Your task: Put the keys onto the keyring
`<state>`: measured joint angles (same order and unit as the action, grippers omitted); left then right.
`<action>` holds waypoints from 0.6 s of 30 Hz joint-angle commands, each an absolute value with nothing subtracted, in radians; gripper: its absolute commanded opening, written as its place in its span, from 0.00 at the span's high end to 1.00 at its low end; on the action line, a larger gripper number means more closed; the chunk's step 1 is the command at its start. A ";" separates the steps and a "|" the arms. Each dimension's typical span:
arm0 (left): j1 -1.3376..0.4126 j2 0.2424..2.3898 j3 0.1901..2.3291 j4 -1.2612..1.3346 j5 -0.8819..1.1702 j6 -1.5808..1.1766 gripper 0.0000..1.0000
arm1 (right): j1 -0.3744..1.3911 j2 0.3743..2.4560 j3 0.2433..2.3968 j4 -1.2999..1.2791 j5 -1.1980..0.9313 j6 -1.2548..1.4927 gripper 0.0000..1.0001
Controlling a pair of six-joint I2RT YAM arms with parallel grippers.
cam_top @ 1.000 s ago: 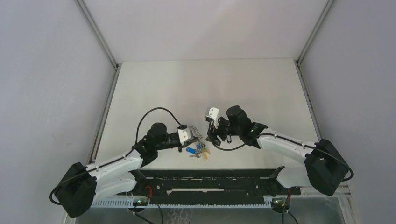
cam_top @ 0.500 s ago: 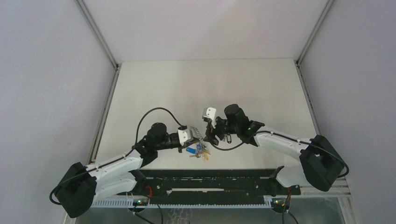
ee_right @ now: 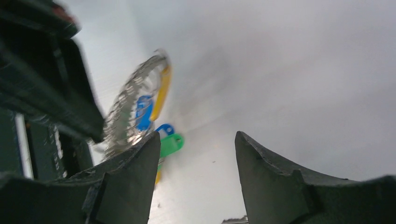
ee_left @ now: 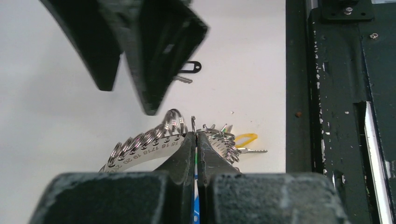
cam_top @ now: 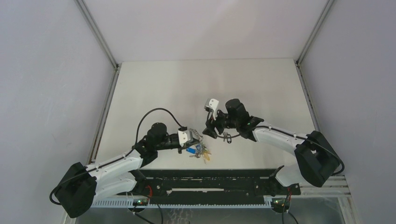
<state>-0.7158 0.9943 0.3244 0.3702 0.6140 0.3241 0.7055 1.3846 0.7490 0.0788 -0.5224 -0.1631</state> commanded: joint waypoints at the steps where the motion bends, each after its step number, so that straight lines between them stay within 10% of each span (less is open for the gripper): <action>1: -0.719 0.974 0.344 0.393 0.640 0.341 1.00 | 0.684 1.421 0.840 0.087 -0.385 -0.043 0.40; 18: -0.718 0.981 0.352 0.374 0.584 0.339 1.00 | 0.710 1.290 0.739 0.175 -0.625 -0.023 0.33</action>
<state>-0.7177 0.9939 0.3244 0.3336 0.5789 0.3248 0.6701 1.2961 0.7376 0.0727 -0.5568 -0.0547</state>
